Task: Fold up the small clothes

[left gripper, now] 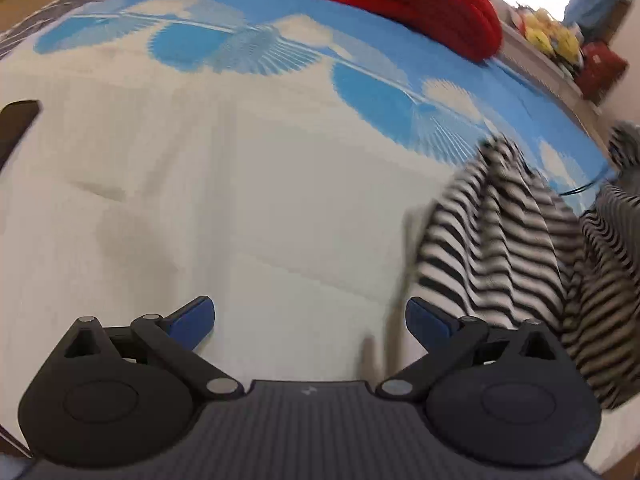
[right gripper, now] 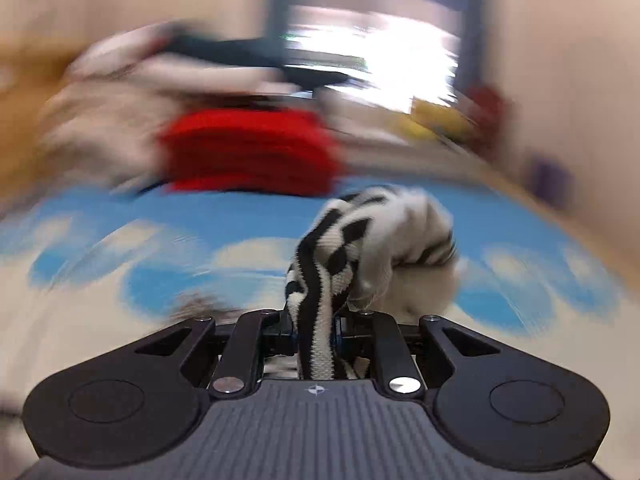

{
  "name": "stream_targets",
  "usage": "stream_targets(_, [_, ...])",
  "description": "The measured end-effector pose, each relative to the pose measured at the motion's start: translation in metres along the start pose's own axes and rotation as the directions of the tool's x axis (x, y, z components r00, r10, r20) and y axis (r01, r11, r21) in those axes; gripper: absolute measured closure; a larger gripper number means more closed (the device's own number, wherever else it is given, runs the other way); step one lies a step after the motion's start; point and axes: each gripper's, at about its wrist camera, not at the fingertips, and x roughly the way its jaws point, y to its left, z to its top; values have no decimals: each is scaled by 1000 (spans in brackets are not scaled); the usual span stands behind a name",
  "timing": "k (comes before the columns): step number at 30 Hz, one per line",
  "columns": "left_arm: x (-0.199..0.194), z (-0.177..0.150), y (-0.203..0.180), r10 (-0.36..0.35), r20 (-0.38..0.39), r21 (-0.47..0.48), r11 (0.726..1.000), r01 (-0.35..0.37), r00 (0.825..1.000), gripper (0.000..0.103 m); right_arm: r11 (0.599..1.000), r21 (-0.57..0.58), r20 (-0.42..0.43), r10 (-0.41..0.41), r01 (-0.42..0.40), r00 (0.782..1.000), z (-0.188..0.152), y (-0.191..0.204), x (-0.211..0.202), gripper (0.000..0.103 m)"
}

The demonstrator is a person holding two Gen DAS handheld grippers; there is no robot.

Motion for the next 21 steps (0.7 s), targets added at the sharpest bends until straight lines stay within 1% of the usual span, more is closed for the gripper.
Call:
stream_targets(1, [-2, 1, 8, 0, 2, -20, 1000, 0, 1000, 1, 995, -88, -8, 54, -54, 999, -9, 32, 0, 87])
stream_targets(3, [-3, 3, 18, -11, -6, -47, 999, 11, 1000, 1, 970, -191, -63, 142, -151, 988, -35, 82, 2, 87])
stream_targets(4, [-5, 2, 20, -16, -9, -49, 999, 15, 1000, 1, 955, -222, -110, 178, -199, 978, -50, 102, 5, 87])
stream_targets(5, [-5, 2, 21, -17, -10, -44, 999, 17, 1000, 1, 946, -228, -157, 199, -231, 967, -65, 116, 10, 87])
stream_targets(6, [-6, 1, 20, -16, -8, -31, 999, 16, 1000, 1, 942, -225, -201, 206, -249, 958, -78, 126, 16, 87])
stream_targets(7, [-8, 0, 17, -12, -5, -11, 1000, 12, 1000, 1, 942, -227, -222, 197, -247, 955, -89, 132, 21, 86])
stream_targets(9, [-9, -3, 12, -6, 7, 23, 1000, 6, 1000, 1, 940, -252, -194, 183, -230, 964, -97, 136, 21, 83])
stream_targets(10, [-10, -4, 10, -9, 13, 38, 999, 9, 1000, 1, 938, -246, -195, 197, -243, 961, -94, 134, 19, 74])
stream_targets(11, [-11, -4, 7, -17, 19, 51, 999, 16, 1000, 1, 939, -219, -206, 222, -266, 953, -89, 132, 18, 61])
stream_targets(13, [-15, -4, 2, -37, 39, 62, 997, 34, 999, 1, 925, -140, -248, 312, -353, 917, -82, 121, 12, 44])
stream_targets(14, [-17, -4, 1, -49, 53, 62, 997, 45, 997, 1, 916, -110, -260, 349, -387, 900, -78, 117, 8, 40])
stream_targets(16, [-23, -4, -3, -85, 82, 67, 995, 79, 993, 1, 895, -78, -279, 404, -440, 871, -72, 106, -2, 40])
stream_targets(17, [-27, -5, -5, -107, 97, 74, 992, 100, 990, 1, 886, -63, -282, 425, -459, 860, -68, 98, -12, 41])
stream_targets(18, [-29, -7, -8, -126, 106, 83, 990, 117, 986, 1, 882, -36, -271, 444, -470, 854, -62, 87, -21, 42])
stream_targets(19, [-32, -8, -12, -147, 113, 93, 986, 137, 983, 1, 888, -11, -243, 444, -460, 862, -58, 77, -32, 45])
stream_targets(21, [-36, -10, -20, -202, 117, 105, 976, 190, 972, 1, 924, 33, -167, 382, -382, 909, -41, 50, -38, 46])
